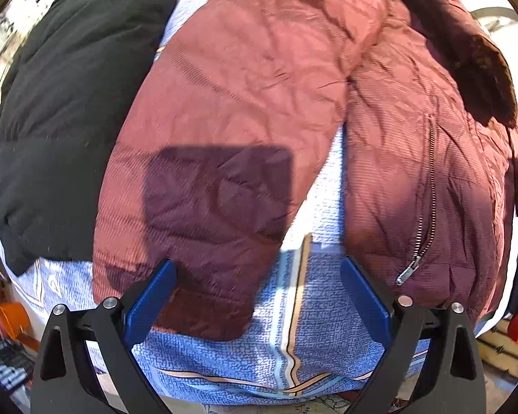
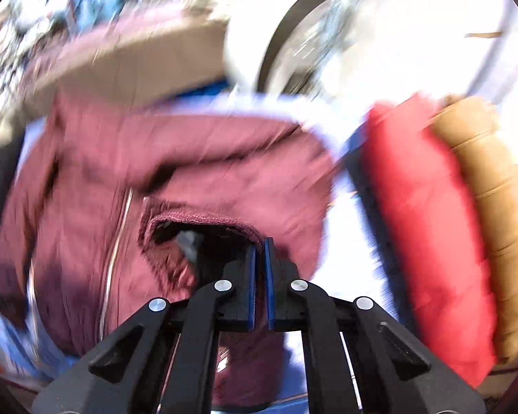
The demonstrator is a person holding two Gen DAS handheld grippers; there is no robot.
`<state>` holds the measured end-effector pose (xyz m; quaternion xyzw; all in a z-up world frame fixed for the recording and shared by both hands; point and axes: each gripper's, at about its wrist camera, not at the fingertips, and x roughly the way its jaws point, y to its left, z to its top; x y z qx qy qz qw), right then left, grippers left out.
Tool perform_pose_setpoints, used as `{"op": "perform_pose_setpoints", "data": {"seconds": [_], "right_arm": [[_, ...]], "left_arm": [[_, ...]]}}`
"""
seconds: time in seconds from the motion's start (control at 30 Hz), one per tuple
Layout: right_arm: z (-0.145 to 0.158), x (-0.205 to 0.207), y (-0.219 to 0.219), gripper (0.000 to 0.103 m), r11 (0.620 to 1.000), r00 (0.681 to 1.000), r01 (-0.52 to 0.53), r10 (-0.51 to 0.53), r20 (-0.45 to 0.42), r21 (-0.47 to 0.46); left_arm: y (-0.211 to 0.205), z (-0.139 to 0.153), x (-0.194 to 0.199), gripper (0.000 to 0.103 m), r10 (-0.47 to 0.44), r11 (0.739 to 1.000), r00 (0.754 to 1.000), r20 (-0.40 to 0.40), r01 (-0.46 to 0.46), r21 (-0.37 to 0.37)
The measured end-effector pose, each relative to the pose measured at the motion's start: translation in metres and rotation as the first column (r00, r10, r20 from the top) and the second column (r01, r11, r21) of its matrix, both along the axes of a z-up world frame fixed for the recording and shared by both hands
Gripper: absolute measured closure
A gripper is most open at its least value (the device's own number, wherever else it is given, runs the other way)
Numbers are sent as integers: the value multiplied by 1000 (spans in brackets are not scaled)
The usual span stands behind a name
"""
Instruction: Fold large clothes
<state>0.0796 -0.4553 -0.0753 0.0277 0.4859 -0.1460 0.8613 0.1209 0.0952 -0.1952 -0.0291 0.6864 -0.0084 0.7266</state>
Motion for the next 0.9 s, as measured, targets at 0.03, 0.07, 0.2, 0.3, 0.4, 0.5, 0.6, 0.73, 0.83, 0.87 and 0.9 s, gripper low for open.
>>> {"op": "perform_pose_setpoints", "data": {"seconds": [0.03,0.07,0.2,0.3,0.4,0.5,0.6,0.73,0.83,0.87,0.9], "right_arm": [[22,-2,-18,98,999,999,34,-34,42,-11],[44,-5,-40,98,997,994,74,-72,88,-20],[123,-20,-124,98,966,947,246,-222,230,-79],[151,-30,-204,98,883,882,438,-386,269,-168],[137,-55,-280,98,781,758,624,-617,212,40],[114,-85,-294,93,675,651,713,-738,178,192],[90,-99,-255,43,693,676,670,-718,166,265],[75,-89,-150,39,846,811,472,-527,254,248],[55,-66,-76,24,948,921,227,-283,266,223],[42,-58,-56,24,953,952,138,-203,230,271],[23,-49,-40,24,944,976,64,-127,178,323]], "left_arm": [[-2,1,1,9,-11,1000,1000,5,11,2],[-5,2,2,9,-21,1000,1000,9,21,2],[-7,3,2,9,-50,999,999,18,50,7],[-6,-1,-3,9,-35,999,999,7,35,8],[3,-7,-9,9,-13,1000,1000,-3,13,22],[11,-9,-18,9,17,1000,1000,-5,-17,23],[19,-16,-27,9,32,999,999,-21,-32,28],[23,-14,-31,9,21,1000,1000,-2,-21,-15],[11,-13,-30,9,-30,997,1000,-3,29,-76],[4,-16,-29,9,-63,995,998,-7,62,-84],[-4,-18,-29,9,-96,991,995,-8,95,-90]]}}
